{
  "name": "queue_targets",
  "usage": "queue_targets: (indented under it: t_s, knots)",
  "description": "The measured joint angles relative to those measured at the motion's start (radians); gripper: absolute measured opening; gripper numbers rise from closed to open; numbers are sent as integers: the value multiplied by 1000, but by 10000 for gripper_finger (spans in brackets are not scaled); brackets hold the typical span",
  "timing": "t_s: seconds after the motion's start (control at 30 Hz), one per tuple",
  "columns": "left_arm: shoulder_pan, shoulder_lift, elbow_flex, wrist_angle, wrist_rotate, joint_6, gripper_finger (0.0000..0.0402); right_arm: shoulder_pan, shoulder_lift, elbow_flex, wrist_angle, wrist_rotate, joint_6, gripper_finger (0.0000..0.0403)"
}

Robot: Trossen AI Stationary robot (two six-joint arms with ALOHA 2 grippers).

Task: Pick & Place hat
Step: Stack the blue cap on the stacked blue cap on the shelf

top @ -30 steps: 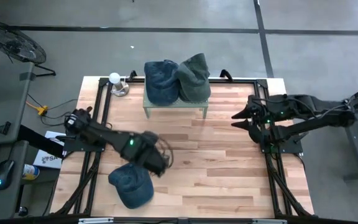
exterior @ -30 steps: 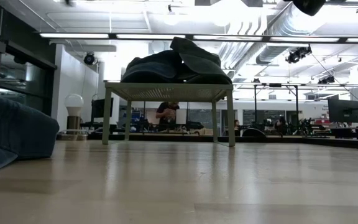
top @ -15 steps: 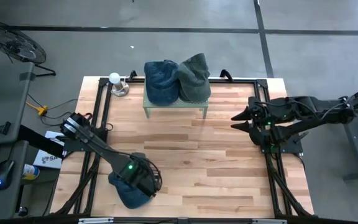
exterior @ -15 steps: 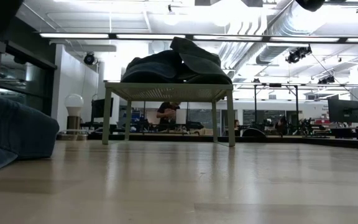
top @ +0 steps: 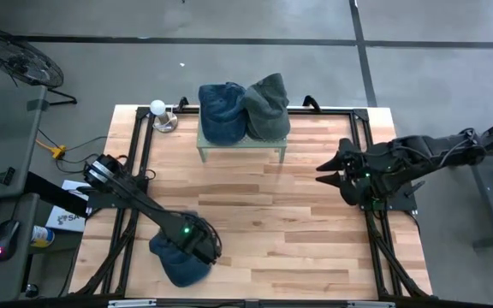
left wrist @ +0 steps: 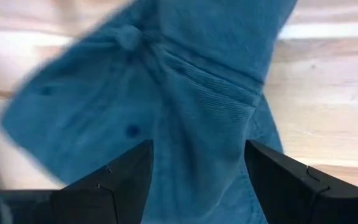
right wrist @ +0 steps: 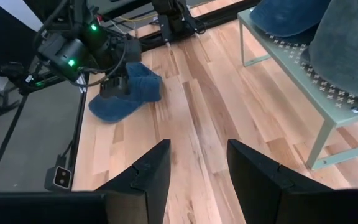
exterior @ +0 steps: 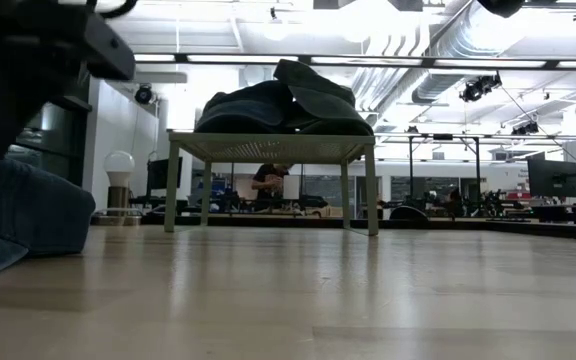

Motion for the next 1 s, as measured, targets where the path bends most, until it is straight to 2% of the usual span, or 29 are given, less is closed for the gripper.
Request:
queue_targets:
  t_s: [0.27,0.53,0.73,1.0]
  knots:
    - [0,1,-119,213,-13,-23,247,22,49,0,1,11,16,149]
    - [-1,1,-136,229,-39,-30,236,22,85,0,1,3,21,149]
    - [-1,1,-136,232,-41,-29,163,22,88,0,1,3,19,149]
    - [-1,1,-136,252,-10,55,21,22,88,0,1,3,13,149]
